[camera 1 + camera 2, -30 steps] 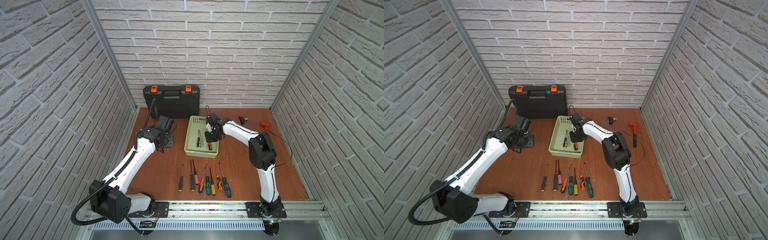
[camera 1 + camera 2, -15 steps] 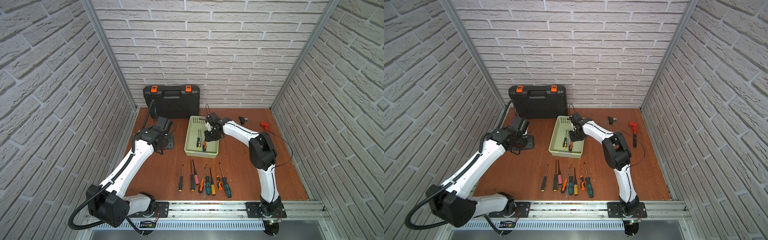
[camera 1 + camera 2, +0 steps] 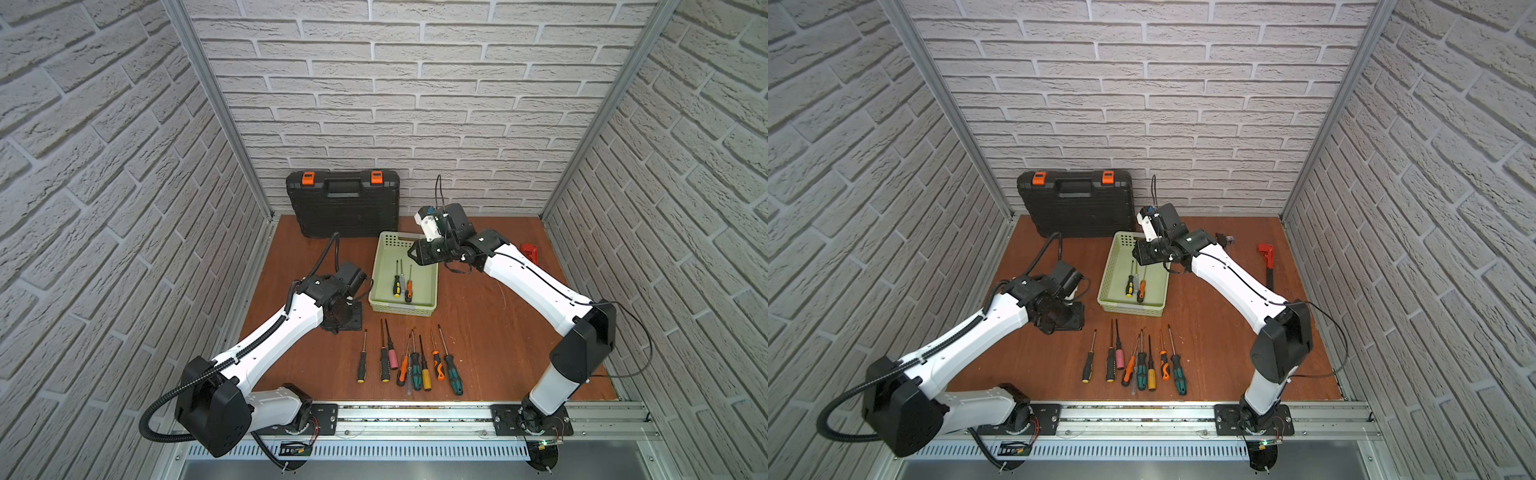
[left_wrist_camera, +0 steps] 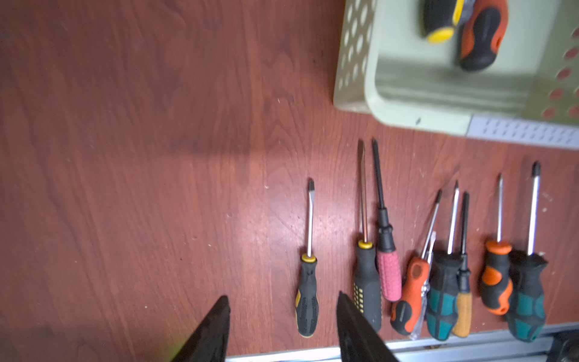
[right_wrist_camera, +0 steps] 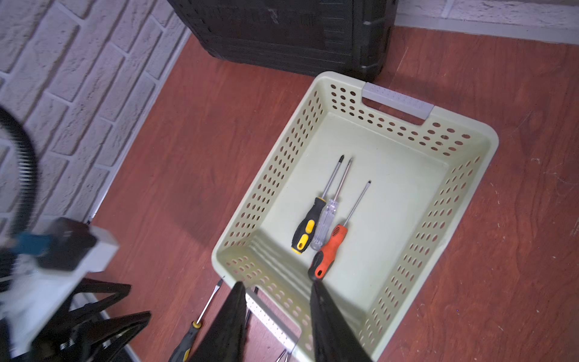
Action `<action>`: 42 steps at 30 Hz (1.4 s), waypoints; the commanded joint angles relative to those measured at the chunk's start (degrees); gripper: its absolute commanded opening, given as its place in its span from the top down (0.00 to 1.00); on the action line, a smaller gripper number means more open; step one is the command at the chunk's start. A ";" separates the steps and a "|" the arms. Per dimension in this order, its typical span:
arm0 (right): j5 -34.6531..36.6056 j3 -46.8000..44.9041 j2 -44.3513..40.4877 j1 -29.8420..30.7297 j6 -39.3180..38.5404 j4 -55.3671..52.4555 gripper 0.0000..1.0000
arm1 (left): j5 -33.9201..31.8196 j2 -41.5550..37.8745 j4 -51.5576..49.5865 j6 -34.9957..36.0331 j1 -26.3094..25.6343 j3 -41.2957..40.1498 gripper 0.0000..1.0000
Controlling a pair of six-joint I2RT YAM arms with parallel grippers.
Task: Put the screwdriver in the bin
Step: Pick up the screwdriver from the bottom-center of the table.
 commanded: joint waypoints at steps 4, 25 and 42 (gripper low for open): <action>1.23 -10.96 -7.71 0.36 0.67 4.78 0.63 | 1.52 -0.22 4.30 -6.92 -5.62 -7.73 0.47; -0.66 -14.30 -6.79 0.36 2.75 7.72 0.63 | 5.51 8.69 21.21 -11.77 -11.44 -19.45 0.46; 0.33 -12.66 -7.48 0.36 1.33 5.63 0.63 | 4.57 3.94 15.81 -14.17 -12.21 -17.46 0.89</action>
